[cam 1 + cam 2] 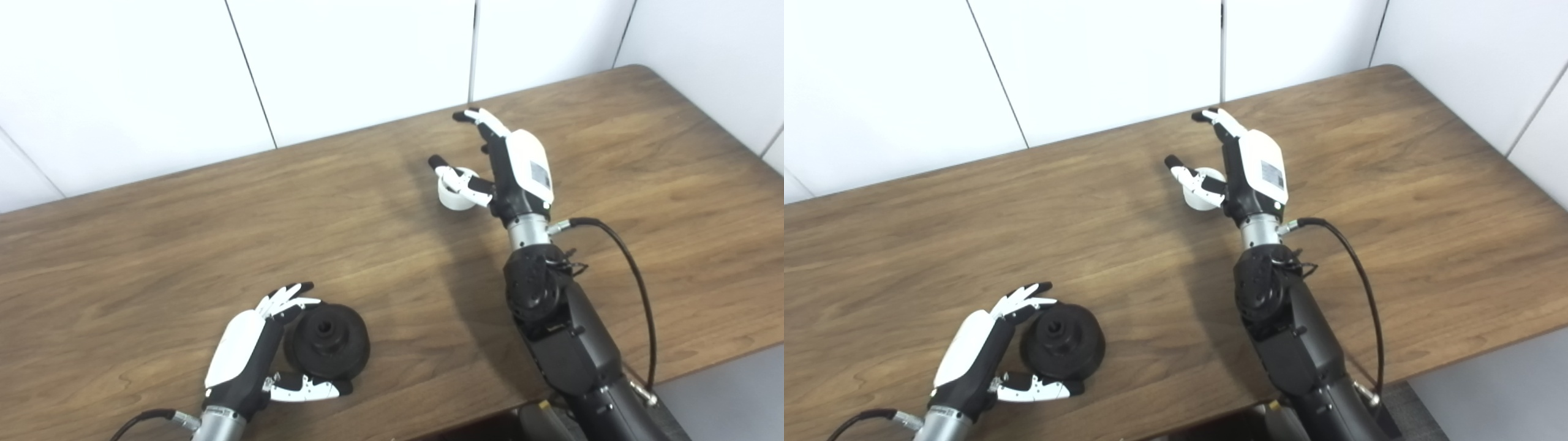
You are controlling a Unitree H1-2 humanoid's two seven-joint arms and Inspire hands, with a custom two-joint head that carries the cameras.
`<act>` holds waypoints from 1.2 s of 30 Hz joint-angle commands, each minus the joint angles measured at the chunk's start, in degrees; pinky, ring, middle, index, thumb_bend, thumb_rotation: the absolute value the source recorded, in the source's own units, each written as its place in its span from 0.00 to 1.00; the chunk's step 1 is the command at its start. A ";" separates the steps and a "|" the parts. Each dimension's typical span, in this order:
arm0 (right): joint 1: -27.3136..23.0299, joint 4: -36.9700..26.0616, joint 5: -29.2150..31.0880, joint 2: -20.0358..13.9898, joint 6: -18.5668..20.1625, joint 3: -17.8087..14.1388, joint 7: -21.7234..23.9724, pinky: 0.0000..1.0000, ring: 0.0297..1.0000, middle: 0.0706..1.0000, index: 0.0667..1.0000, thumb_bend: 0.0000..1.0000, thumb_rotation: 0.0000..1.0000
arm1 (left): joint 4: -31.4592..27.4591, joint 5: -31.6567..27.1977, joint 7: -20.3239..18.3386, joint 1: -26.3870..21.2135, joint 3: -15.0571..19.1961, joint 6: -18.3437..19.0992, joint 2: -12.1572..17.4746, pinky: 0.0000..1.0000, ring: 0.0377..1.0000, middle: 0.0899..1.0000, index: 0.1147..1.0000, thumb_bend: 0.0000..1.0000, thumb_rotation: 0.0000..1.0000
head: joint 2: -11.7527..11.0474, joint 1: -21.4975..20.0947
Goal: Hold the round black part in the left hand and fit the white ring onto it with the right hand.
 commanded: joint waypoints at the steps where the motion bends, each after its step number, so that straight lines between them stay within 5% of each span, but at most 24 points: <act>1: -4.36 0.36 -0.78 -1.97 -2.43 0.06 -0.29 0.70 0.87 0.89 0.80 0.57 0.57 | -0.46 0.76 -0.15 -0.42 0.43 -0.01 0.60 0.96 0.95 0.91 0.51 0.86 0.23 | 0.01 -0.04; 7: -8.23 5.19 0.21 -7.60 -1.42 2.34 6.91 0.85 0.94 0.95 0.86 0.64 0.64 | -0.90 1.06 -0.34 -0.62 0.87 0.61 0.51 0.95 0.95 0.91 0.51 0.86 0.23 | 0.13 0.29; 11: -10.12 8.07 -0.10 -11.88 -2.22 4.68 11.87 0.86 0.96 0.97 0.90 0.77 0.77 | -1.02 1.23 -0.27 -0.67 1.00 0.64 0.38 0.96 0.95 0.91 0.51 0.86 0.23 | 0.24 0.60; 20: -11.29 9.32 1.40 -18.39 -1.92 7.39 22.24 0.94 1.00 0.99 0.89 0.99 0.82 | -1.34 1.33 -0.30 -0.20 1.30 0.83 0.28 0.95 0.95 0.91 0.50 0.86 0.23 | 0.61 0.67; 28: -10.39 6.06 2.77 -21.06 1.24 7.89 31.06 0.95 1.00 1.00 0.87 1.00 0.77 | -1.05 1.46 -0.48 -0.31 1.54 1.03 0.42 0.97 0.96 0.91 0.51 0.86 0.24 | 0.82 0.68; 36: -8.59 3.69 2.21 -21.41 1.51 7.49 32.94 0.96 1.00 1.00 0.83 1.00 0.66 | -1.07 1.23 -0.68 -0.41 1.78 1.43 0.54 0.98 0.97 0.92 0.51 0.85 0.24 | 1.19 0.79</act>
